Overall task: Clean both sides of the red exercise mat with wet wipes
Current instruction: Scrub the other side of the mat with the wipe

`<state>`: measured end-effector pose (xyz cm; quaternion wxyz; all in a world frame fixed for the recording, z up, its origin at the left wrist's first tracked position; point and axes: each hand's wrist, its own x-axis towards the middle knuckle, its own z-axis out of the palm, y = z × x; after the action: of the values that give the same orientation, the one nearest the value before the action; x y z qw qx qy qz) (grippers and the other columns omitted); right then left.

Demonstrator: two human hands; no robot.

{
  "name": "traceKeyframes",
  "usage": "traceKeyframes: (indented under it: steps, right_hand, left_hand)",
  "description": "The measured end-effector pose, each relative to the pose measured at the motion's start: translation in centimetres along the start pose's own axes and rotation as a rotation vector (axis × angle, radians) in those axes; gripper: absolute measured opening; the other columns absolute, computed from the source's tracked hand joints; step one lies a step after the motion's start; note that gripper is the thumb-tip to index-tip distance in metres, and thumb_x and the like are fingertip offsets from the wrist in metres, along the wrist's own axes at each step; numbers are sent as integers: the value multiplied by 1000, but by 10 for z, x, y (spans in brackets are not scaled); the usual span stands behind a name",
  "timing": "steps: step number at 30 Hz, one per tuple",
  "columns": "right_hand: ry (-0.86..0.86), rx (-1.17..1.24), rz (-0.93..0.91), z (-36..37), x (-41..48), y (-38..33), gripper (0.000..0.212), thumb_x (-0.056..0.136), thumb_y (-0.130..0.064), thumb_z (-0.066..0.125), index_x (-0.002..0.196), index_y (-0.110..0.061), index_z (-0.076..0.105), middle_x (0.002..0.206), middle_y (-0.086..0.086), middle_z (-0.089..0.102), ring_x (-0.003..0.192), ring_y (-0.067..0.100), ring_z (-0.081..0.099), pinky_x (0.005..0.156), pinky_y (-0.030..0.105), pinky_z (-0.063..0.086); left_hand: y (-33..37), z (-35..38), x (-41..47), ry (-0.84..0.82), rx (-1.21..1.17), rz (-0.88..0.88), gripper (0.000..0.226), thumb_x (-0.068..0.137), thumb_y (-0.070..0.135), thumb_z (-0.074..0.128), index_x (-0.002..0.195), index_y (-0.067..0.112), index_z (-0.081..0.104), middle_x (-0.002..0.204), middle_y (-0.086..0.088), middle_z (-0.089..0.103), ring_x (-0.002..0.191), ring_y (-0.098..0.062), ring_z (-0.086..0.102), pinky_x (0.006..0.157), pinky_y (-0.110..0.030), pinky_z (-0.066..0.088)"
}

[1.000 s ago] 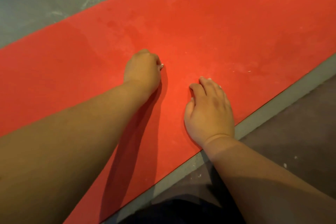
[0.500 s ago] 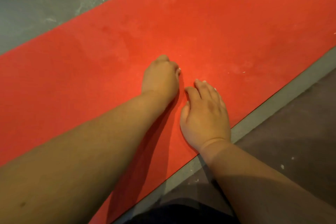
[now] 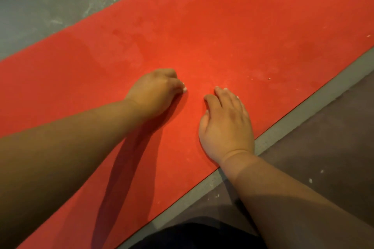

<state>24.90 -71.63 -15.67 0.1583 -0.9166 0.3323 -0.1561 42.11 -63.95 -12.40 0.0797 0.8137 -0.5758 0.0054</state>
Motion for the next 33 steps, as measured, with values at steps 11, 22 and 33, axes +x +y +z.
traceKeyframes:
  steps: [11,22,33]
  right_hand:
    - [-6,35,-10,1,0,-1,43,82,-23,43,121,-16,58,142,8,47,136,26,36,114,40,22]
    - [-38,50,-359,0,3,-8,31,86,-23,55,115,-16,65,112,2,63,99,28,57,78,38,47]
    - [-309,100,-469,17,64,-69,17,87,-27,60,87,-13,70,89,5,58,86,27,56,74,36,44]
  left_hand:
    - [39,2,-49,54,-236,-125,31,92,33,50,104,19,74,97,-3,70,90,-22,64,76,-26,44]
    - [-83,3,-111,-11,66,-698,65,88,60,34,144,27,42,155,-8,31,141,-29,30,115,-46,23]
    - [-104,11,-107,32,0,-718,51,98,40,38,148,34,32,160,-4,19,147,-20,15,119,-43,9]
